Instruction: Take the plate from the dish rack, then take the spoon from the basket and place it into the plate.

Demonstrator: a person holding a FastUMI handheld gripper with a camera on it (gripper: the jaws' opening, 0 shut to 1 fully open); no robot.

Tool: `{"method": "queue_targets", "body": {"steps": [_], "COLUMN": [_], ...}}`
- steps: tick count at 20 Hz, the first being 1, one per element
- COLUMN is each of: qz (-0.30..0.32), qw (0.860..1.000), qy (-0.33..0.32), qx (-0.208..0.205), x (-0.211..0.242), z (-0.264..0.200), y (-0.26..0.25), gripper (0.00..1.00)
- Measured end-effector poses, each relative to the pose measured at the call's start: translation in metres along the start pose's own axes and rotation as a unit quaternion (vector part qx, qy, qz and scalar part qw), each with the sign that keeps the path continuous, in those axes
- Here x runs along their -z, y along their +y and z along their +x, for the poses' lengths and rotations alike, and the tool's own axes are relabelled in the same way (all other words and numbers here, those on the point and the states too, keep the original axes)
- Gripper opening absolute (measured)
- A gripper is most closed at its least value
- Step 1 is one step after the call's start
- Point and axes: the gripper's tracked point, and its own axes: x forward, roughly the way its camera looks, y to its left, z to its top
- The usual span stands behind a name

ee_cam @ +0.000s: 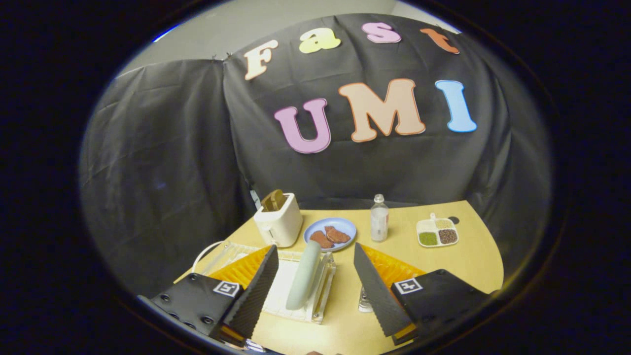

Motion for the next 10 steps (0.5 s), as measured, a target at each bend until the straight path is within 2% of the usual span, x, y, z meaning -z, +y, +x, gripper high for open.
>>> {"method": "queue_targets", "body": {"steps": [4,8,10], "qz": [0.038,0.064,0.062], "qw": [0.997,0.989,0.986], "qy": [0.074,0.135,0.153], "qx": [0.009,-0.004,0.010], "x": [0.024,0.054,0.066], "z": [0.048,0.083,0.096], "y": [0.006,0.018,0.017], "gripper": [0.97,0.97,0.97]}}
